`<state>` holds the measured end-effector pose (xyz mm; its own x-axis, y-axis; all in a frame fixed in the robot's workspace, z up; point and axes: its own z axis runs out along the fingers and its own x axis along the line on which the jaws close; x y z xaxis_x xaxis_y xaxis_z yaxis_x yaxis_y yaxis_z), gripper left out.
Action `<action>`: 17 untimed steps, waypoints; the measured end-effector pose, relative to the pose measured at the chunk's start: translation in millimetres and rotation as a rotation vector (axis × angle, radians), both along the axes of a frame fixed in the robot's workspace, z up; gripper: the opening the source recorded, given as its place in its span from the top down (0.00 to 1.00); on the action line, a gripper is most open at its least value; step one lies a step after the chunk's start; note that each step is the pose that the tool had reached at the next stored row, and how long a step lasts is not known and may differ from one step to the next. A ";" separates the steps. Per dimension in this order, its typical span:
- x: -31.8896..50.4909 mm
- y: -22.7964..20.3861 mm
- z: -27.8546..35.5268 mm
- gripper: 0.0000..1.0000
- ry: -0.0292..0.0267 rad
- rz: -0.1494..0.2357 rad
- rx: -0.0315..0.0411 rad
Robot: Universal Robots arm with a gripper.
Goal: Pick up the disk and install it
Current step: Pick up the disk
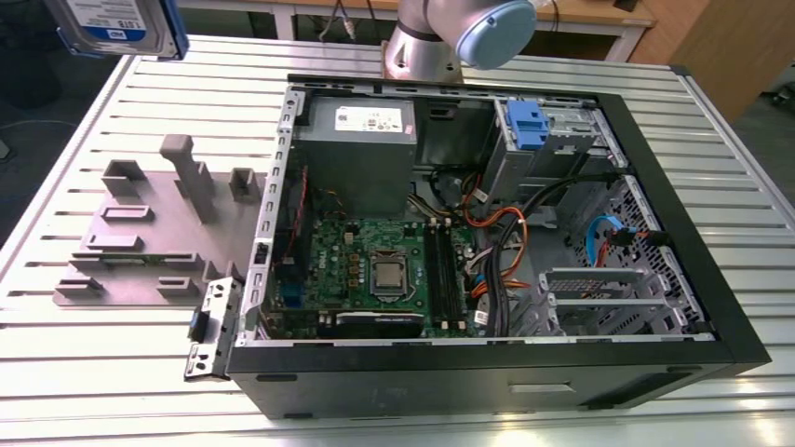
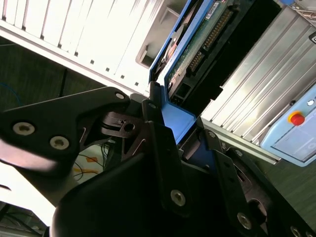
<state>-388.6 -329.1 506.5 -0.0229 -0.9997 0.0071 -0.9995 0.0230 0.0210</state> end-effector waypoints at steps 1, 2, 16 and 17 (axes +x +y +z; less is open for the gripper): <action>0.5 0.0 0.0 0.64 0.0000 0.000 0.0000; 1.0 0.0 0.0 0.64 0.0000 0.000 0.0000; 7.8 0.0 0.0 0.64 0.0001 0.000 0.0000; 8.5 0.0 0.0 0.64 0.0000 0.000 0.0000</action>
<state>-380.1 -329.2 506.5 -0.0228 -0.9997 0.0071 -0.9995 0.0229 0.0210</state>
